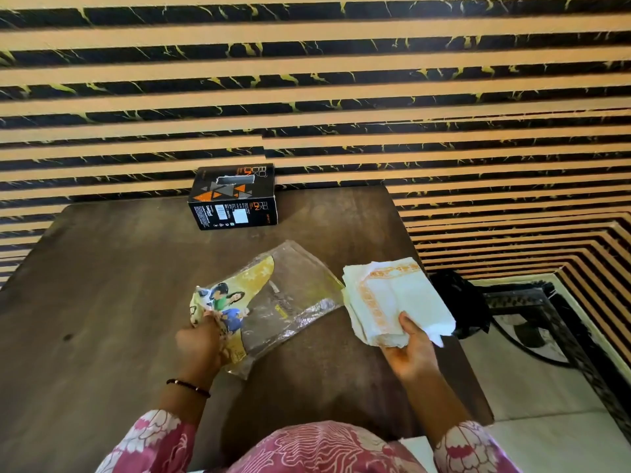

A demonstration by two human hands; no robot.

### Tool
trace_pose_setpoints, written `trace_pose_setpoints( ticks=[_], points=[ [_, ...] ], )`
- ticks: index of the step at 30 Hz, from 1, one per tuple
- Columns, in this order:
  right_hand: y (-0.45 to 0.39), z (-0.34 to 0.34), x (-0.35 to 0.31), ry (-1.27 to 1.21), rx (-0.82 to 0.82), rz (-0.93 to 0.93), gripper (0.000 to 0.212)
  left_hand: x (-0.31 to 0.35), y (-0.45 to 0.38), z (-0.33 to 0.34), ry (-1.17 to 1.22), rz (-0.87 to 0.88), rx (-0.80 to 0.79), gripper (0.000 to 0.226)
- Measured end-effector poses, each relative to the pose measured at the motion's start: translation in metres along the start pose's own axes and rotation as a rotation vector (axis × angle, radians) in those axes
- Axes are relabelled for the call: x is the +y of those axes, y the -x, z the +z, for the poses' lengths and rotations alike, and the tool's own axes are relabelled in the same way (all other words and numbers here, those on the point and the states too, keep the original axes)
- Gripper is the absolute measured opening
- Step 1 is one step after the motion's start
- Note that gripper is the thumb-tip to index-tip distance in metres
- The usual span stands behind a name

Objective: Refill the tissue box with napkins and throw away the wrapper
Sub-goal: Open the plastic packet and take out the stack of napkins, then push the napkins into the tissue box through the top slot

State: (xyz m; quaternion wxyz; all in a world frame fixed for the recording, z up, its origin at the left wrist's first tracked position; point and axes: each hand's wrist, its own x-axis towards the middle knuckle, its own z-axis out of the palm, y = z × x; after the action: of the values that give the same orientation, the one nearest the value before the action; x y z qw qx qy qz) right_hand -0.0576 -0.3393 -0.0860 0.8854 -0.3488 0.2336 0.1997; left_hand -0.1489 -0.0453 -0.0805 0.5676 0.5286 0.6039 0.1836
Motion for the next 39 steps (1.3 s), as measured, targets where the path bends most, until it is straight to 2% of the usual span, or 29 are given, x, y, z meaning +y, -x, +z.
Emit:
trace_pose_setpoints(
  ticks=[3,6,8,10,12,14,16,18,21,23,27,30,35,39],
  points=[
    [0.012,0.009,0.013,0.132,0.026,0.068,0.038,-0.008,0.0,-0.005,0.098,-0.056,0.012,0.035],
    [0.024,0.018,0.027,0.324,0.056,0.313,0.026,-0.013,-0.001,-0.012,0.123,-0.072,0.029,0.031],
    [0.036,0.027,0.039,0.512,0.006,0.47,0.02,-0.018,0.0,-0.018,0.11,-0.061,0.013,0.028],
    [0.047,0.039,0.055,0.722,-0.094,0.491,0.015,-0.022,0.0,-0.027,0.072,-0.017,-0.022,0.036],
    [0.054,0.054,0.072,0.881,-0.187,0.334,0.01,-0.026,0.004,-0.037,-0.083,0.098,-0.023,0.06],
    [0.057,0.07,0.09,1.107,-0.267,0.049,0.013,-0.026,0.01,-0.046,-0.333,0.329,0.074,0.081],
    [0.055,0.082,0.105,1.443,-0.335,-0.299,0.033,-0.023,0.01,-0.053,-0.64,0.649,0.092,0.085],
    [0.05,0.091,0.117,1.646,-0.413,-0.541,0.057,-0.022,0.0,-0.055,-0.934,0.88,-0.058,0.079],
    [0.041,0.099,0.136,1.864,-0.427,-0.538,0.076,-0.023,-0.019,-0.058,-1.217,1.049,-0.293,0.063],
    [0.036,0.105,0.15,1.972,-0.411,-0.505,0.081,-0.023,-0.03,-0.065,-1.311,1.049,-0.348,0.064],
    [0.031,0.125,0.183,2.097,-0.415,-0.407,0.084,-0.021,-0.057,-0.102,-1.296,0.901,-0.368,0.072],
    [0.032,0.149,0.223,2.188,-0.478,-0.42,0.085,-0.017,-0.087,-0.146,-1.309,0.82,-0.33,0.088],
    [0.04,0.19,0.297,2.274,-0.628,-0.431,0.088,-0.015,-0.139,-0.219,-1.288,0.733,-0.282,0.097],
    [0.044,0.218,0.347,2.3,-0.704,-0.425,0.106,-0.01,-0.175,-0.265,-1.266,0.695,-0.266,0.097]
  ],
)
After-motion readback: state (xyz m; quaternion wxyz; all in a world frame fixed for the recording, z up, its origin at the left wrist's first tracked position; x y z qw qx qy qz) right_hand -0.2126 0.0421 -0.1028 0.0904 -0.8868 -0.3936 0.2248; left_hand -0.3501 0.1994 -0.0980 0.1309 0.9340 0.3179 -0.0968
